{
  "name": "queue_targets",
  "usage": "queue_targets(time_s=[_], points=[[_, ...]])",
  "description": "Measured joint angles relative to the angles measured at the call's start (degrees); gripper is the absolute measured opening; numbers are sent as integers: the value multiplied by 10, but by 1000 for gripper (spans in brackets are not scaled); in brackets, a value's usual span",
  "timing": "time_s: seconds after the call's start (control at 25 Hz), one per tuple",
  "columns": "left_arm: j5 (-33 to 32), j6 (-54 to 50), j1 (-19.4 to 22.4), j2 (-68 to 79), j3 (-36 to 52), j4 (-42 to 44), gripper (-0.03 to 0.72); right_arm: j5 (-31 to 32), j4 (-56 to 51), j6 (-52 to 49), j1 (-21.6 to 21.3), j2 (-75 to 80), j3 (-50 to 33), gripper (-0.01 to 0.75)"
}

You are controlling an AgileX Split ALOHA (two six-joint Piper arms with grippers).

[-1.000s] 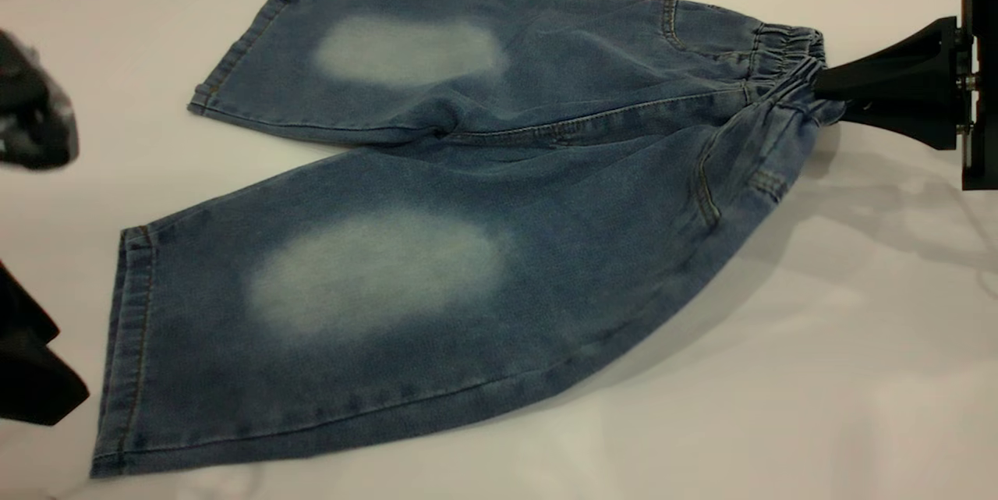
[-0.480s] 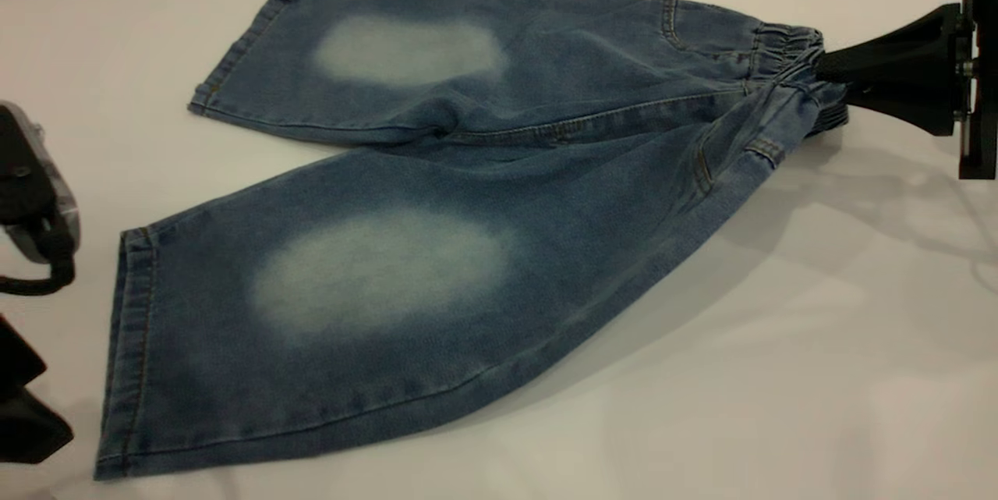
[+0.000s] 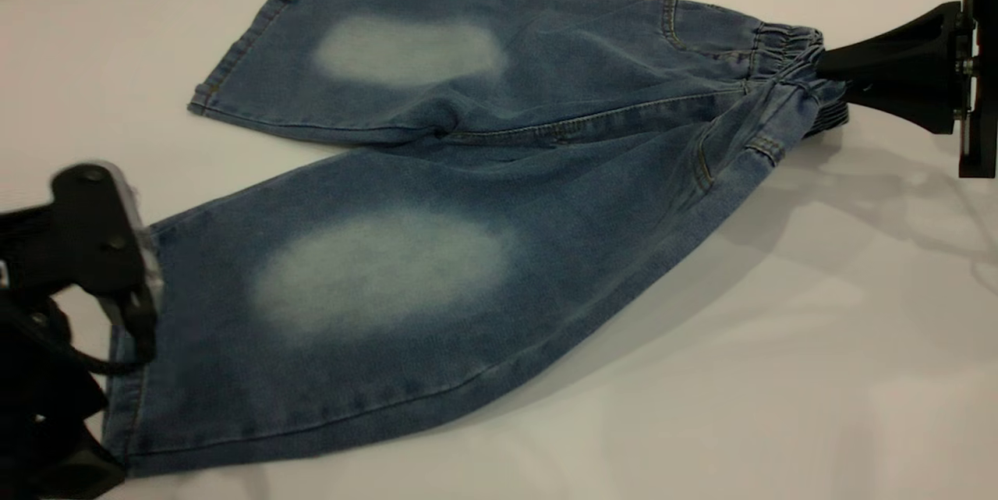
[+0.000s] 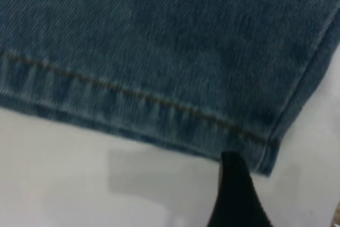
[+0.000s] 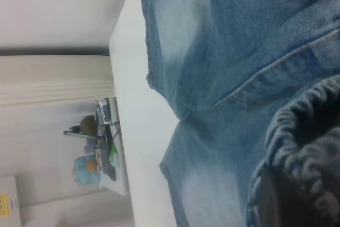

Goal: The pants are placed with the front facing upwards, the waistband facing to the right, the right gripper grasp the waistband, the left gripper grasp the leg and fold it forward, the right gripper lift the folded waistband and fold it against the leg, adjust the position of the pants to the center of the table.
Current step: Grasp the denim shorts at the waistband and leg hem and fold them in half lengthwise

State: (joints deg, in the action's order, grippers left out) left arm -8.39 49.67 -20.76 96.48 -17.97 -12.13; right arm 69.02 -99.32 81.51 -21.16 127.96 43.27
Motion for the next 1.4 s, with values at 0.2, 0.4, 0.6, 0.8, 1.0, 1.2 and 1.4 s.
queue_targets(time_s=[0.2,0.4,0.6,0.8,1.0,1.2,1.4], points=[[36,0,0,34,-1,0,424,0,0,0,0,0,0,31],[42,0,0,56,-14,1,424,1,0,0,0,0,0,33],[42,1,0,78,-22,1,420,3,1,0,0,0,0,33],[47,0,0,91,-23,1,404,4,1,0,0,0,0,34],[59,-1,0,91,-23,1,372,5,1,0,0,0,0,36],[62,-6,0,91,-23,1,302,5,1,0,0,0,0,38],[62,-6,0,91,-23,1,242,8,1,0,0,0,0,38]])
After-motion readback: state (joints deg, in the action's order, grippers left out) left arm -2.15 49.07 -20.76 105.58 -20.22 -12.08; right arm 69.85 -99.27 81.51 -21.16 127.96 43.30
